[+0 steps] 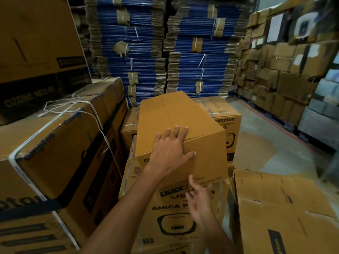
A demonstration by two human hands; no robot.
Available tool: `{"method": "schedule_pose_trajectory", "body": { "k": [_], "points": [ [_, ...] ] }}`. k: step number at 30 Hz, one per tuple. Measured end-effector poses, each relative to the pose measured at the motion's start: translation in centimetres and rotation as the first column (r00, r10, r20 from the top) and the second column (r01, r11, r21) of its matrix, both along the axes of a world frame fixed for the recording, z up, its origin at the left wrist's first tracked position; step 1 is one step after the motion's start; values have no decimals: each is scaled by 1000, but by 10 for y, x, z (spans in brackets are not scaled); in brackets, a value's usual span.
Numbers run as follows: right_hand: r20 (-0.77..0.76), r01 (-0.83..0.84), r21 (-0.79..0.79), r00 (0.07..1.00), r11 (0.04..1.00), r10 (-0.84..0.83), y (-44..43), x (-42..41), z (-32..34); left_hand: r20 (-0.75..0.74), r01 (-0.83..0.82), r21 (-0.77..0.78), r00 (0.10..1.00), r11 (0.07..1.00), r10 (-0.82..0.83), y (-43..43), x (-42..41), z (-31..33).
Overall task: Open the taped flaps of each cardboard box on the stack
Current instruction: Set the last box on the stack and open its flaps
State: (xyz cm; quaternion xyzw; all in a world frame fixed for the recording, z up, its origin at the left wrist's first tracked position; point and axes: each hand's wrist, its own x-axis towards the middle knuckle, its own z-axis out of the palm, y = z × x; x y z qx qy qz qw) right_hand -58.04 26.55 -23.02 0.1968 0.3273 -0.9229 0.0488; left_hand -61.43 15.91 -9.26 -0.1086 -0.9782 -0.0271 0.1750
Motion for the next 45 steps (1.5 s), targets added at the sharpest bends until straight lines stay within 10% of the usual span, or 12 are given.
{"method": "schedule_pose_trajectory", "body": {
  "k": [9, 14, 20, 29, 36, 41, 45],
  "points": [
    [-493, 289, 427, 869, 857, -47, 49, -32, 103, -106, -7, 701, 988, 714, 114, -5, 19, 58],
    [-607, 471, 741, 774, 478, 178, 65, -39, 178, -122, 93, 981, 978, 173, 166, -9, 36, 53],
    [-482, 549, 836, 722, 13, 496, 62, -36, 237, -108, 187, 877, 974, -443, 197, 19, 40, 5],
    [-207, 687, 614, 615, -389, 761, 26, -37, 209, 114, -143, 589, 989, -796, -94, 55, 60, -89],
    [9, 710, 573, 495, -410, 869, 27, -18, 124, 543, -524, 542, 815, -657, -202, 55, 80, -148],
    [-96, 620, 723, 528, -305, 844, 52, -13, 108, 704, -721, 655, 691, -227, -161, 20, 93, -147],
    [-174, 514, 834, 589, -199, 789, 49, -16, 115, 533, -513, 822, 846, 245, -15, -8, 101, -108]
  ]
}}
